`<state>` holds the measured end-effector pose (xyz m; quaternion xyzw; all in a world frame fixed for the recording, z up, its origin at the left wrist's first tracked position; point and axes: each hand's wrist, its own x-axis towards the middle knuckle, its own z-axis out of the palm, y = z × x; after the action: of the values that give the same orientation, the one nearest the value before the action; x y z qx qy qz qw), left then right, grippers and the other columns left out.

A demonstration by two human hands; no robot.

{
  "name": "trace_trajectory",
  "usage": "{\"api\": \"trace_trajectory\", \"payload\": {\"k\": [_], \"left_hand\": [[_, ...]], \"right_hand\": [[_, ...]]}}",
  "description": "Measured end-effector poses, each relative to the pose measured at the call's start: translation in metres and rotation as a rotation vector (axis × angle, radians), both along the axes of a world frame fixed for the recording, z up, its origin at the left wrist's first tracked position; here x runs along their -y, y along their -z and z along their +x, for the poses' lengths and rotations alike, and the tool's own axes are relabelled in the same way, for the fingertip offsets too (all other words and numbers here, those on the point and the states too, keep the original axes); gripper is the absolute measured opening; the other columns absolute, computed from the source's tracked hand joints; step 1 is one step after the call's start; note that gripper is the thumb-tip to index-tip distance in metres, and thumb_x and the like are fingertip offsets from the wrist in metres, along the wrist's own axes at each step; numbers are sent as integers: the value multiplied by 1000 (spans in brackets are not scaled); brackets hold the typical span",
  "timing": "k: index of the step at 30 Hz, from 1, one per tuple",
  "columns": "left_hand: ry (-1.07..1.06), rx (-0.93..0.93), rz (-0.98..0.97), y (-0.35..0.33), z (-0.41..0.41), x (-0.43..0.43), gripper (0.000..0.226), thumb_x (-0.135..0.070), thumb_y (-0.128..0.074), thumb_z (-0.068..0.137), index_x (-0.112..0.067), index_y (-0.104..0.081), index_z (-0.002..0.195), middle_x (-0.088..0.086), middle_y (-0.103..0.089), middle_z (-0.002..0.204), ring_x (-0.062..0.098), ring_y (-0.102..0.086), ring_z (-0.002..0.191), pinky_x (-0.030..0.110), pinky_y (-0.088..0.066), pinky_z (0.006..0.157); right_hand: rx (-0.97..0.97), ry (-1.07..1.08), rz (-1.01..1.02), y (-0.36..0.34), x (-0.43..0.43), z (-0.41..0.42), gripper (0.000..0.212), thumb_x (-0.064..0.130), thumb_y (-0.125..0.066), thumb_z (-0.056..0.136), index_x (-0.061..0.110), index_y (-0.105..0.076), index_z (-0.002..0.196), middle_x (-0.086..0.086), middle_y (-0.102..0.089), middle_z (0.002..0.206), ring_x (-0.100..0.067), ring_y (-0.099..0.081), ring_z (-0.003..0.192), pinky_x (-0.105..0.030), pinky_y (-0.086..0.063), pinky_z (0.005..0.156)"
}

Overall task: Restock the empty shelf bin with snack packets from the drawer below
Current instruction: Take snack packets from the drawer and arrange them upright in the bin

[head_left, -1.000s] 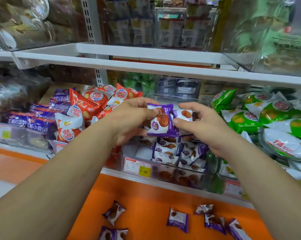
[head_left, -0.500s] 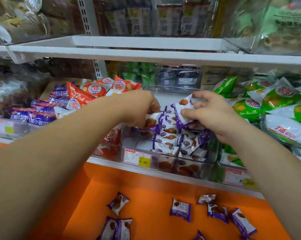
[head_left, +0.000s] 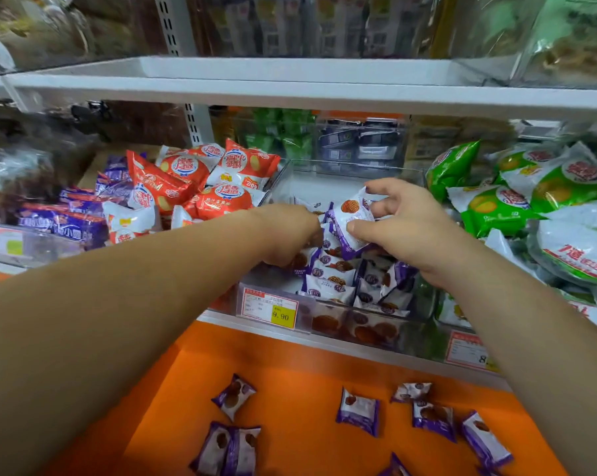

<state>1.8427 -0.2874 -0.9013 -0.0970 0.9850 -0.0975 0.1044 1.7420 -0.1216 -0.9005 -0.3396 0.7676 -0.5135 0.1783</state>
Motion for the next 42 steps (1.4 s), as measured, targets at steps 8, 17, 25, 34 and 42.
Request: {"api": "trace_trajectory", "payload": {"k": [8, 17, 25, 34, 42], "left_hand": [[-63, -5, 49, 12, -3, -4, 37, -27, -81, 77, -23, -51, 99, -4, -59, 92, 25, -60, 88, 34, -48, 67], [-156, -71, -26, 10, -5, -7, 32, -35, -80, 81, -23, -52, 89, 1, -52, 88, 26, -52, 80, 33, -42, 66], [-336, -311, 290, -23, 11, -14, 40, -21, -74, 87, -11, -65, 125, 6, -69, 114, 26, -66, 102, 35, -57, 82], [-221, -747, 846, -3, 58, -36, 40, -36, -84, 74, -22, -71, 110, -3, -75, 96, 17, -71, 88, 42, -59, 81], [-389, -835, 1436, -21, 79, -19, 22, -10, -66, 97, -10, -62, 118, 11, -78, 100, 21, -75, 88, 30, -62, 67]], "right_hand": [[-6, 12, 20, 4, -1, -7, 74, 12, -84, 81, 22, -51, 146, -11, -68, 116, -34, -74, 94, -57, -60, 85], [-2, -21, -6, -3, -3, -5, 63, 10, -83, 83, 19, -56, 138, -9, -74, 106, -25, -75, 91, -49, -59, 91], [-17, 11, 6, -12, -4, 3, 47, 17, -90, 77, 13, -70, 119, -4, -70, 95, -16, -70, 86, -34, -59, 88], [250, -96, -97, -23, 11, 33, 27, 28, -75, 93, 3, -72, 101, -19, -77, 89, -29, -74, 69, -47, -65, 76], [171, -170, -135, -11, 21, 32, 29, 2, -74, 89, 20, -72, 113, -16, -74, 108, -27, -73, 92, -43, -61, 83]]}}
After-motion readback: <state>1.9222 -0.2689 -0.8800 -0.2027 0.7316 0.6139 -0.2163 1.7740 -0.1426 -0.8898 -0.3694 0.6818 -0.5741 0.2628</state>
